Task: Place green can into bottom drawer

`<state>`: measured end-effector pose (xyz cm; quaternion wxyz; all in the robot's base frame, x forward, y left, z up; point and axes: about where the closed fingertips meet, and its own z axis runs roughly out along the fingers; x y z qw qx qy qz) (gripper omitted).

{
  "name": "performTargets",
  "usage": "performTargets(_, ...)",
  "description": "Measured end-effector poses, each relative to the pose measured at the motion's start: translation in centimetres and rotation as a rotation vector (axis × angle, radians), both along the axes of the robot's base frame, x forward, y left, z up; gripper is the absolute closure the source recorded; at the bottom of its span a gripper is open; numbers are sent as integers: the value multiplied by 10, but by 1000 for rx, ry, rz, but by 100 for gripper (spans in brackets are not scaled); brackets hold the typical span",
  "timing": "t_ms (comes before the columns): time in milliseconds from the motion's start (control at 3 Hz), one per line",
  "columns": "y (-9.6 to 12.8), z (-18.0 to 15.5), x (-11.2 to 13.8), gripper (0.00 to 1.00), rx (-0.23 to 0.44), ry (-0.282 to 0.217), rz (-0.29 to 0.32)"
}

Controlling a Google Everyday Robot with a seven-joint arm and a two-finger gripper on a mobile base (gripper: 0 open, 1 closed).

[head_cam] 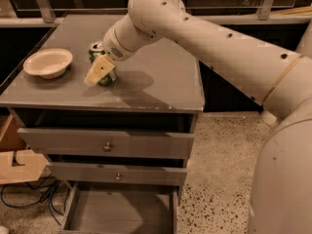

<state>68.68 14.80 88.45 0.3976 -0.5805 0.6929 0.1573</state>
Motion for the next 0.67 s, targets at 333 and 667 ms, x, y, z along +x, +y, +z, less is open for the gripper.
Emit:
performTargets(333, 1, 1, 1, 18, 2, -1, 1)
performTargets(667, 1, 1, 1, 42, 2, -1, 1)
